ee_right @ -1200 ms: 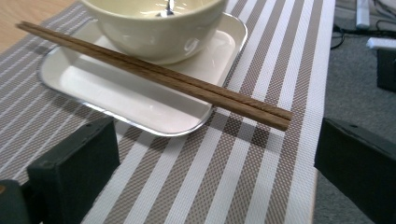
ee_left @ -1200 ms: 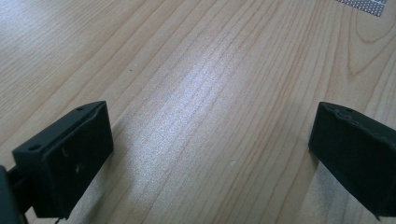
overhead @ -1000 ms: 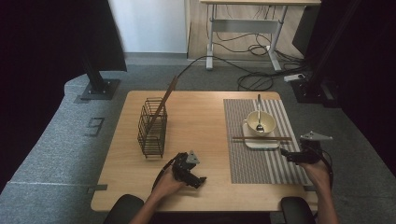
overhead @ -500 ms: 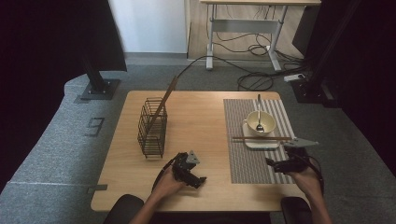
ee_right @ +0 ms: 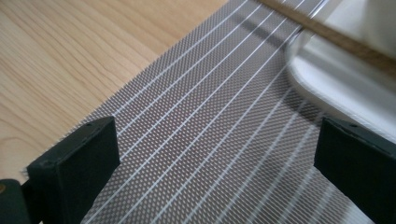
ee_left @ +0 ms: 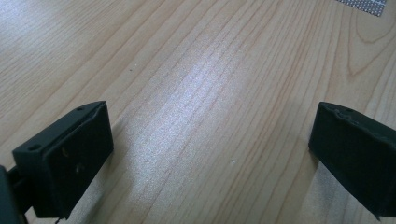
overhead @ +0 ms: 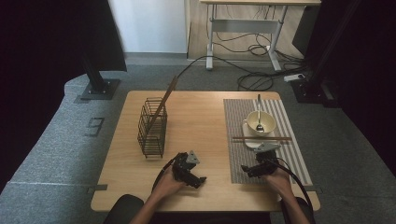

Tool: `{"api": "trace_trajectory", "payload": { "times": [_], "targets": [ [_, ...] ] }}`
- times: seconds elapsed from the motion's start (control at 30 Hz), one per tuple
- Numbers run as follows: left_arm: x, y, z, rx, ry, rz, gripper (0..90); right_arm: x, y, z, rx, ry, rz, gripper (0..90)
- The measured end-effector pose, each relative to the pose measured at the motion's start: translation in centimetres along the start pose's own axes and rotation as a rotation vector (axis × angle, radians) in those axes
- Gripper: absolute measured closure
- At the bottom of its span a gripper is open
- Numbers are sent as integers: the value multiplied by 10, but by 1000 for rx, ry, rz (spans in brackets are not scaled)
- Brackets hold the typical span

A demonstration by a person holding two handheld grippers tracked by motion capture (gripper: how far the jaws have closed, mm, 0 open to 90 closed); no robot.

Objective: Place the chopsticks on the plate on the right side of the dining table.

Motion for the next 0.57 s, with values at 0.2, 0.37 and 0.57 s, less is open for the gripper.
{"api": "trace_trajectory", "payload": {
  "times": [0.2, 0.37, 0.57],
  "targets": [
    [0, 0, 0, 0, 0, 0, 0, -8, -14, 6, -19, -11, 1, 0],
    [0, 0, 0, 0, 1, 0, 0, -9, -19, 7, -4, -34, 32, 0],
    [0, 0, 0, 1, 0, 0, 0, -10, -19, 7, -4, -34, 32, 0]
  ]
}}
Point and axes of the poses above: each handheld gripper's, and its own axes: y roughly backward along the jaws, x roughly out of its top, z roughly to its right, the point moved 10 cm from there along -y, roughly forward along the jaws, and after that the axes turned 11 degrees about -y, right-handed, at the moved point
